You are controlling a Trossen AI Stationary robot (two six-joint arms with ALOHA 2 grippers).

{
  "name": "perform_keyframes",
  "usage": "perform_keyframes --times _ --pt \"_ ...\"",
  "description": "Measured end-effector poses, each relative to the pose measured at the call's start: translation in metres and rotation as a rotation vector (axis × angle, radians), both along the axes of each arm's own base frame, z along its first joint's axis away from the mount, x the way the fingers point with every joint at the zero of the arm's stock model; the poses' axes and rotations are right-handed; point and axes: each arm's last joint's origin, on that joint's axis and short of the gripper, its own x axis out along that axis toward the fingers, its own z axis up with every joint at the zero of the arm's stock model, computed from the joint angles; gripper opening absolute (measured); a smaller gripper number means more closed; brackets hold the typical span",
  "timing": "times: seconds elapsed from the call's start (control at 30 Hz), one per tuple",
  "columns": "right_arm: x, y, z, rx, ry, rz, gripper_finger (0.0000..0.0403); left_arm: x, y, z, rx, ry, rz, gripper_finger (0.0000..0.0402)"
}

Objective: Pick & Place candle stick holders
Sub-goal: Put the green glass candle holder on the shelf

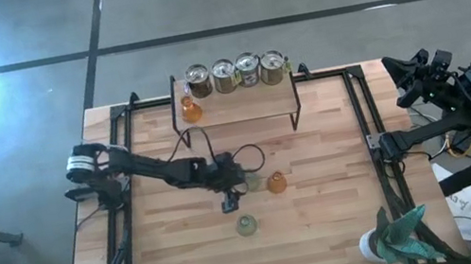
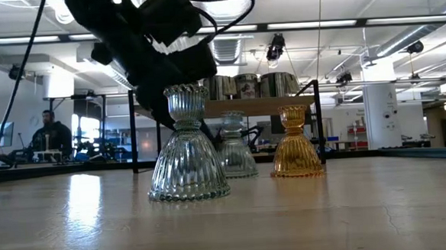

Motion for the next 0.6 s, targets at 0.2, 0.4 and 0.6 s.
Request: perform_keyframes --times 0.2,0.4,0.6 --pt "0.000 0.000 0.000 -0.001 0.000 0.000 0.0008 0.003 0.002 -0.002 0.059 -0.025 0.061 0.0261" --pt "0.000 0.000 0.000 -0.002 0.001 -0.002 0.0008 0.008 0.004 0.004 0.079 -0.106 0.093 0.0261" --pt "0.000 0.000 0.000 -0.001 0.001 -0.002 0.0008 0.012 0.005 0.010 0.069 -0.171 0.075 0.0261"
